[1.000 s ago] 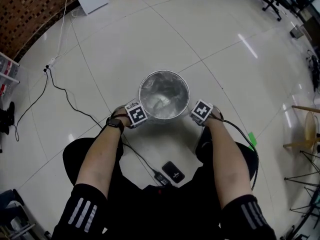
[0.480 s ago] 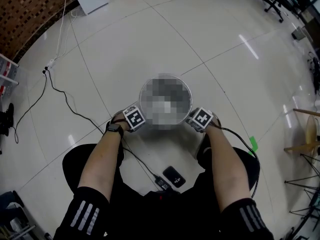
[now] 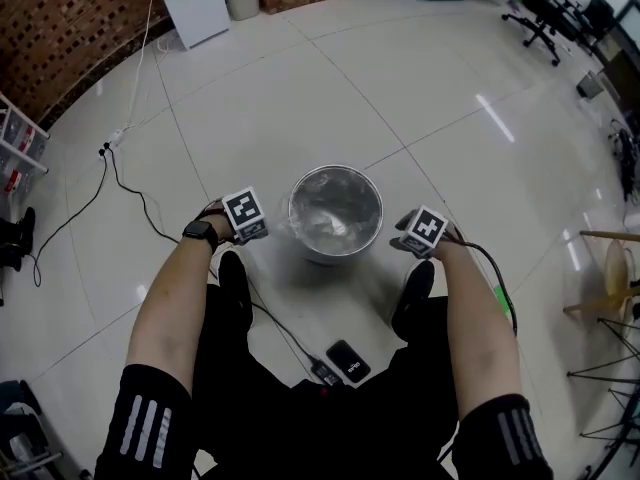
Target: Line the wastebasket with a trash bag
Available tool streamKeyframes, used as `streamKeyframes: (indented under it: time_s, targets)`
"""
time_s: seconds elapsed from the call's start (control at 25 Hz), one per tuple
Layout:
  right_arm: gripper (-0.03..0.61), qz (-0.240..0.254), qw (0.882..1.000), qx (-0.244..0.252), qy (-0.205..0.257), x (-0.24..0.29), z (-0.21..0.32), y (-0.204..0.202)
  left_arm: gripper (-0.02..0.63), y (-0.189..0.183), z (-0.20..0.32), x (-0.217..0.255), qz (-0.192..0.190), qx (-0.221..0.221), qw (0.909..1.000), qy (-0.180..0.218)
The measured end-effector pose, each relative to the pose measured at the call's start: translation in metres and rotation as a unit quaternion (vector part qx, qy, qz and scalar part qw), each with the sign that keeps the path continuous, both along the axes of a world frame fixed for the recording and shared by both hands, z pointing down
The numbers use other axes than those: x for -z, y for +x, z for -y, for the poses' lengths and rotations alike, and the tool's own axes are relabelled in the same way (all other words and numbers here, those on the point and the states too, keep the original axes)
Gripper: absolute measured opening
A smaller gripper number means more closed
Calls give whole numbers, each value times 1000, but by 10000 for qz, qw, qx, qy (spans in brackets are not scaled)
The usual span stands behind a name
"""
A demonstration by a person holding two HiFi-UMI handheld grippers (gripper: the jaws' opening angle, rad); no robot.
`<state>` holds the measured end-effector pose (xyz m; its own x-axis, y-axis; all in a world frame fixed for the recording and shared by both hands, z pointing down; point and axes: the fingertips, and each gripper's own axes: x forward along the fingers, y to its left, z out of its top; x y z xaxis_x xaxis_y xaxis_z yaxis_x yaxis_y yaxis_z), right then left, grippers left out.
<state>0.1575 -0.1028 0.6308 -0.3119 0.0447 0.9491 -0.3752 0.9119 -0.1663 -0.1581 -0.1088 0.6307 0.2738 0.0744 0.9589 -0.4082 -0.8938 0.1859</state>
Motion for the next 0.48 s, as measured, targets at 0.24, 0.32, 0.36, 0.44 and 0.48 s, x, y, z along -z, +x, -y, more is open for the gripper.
streamKeyframes:
  time_s: [0.24, 0.32, 0.36, 0.44, 0.48]
  targets:
    - [190, 190, 9954, 497, 791, 62, 33, -23, 166, -16, 8, 24, 162, 324, 9990, 261]
    - [190, 329, 9904, 735, 1124, 85, 43, -49, 166, -14, 1, 26, 221, 284, 9993, 114]
    - [192, 411, 9878, 861, 1235, 94, 45, -64, 166, -10, -1, 27, 212, 208, 9995, 106]
    - [204, 584, 9843, 1038, 1305, 105, 46, -93, 166, 1, -2, 32, 134, 77, 9997, 178]
    - [226, 663, 9836, 1098, 1265, 105, 45, -106, 166, 8, -3, 33, 104, 40, 9997, 204]
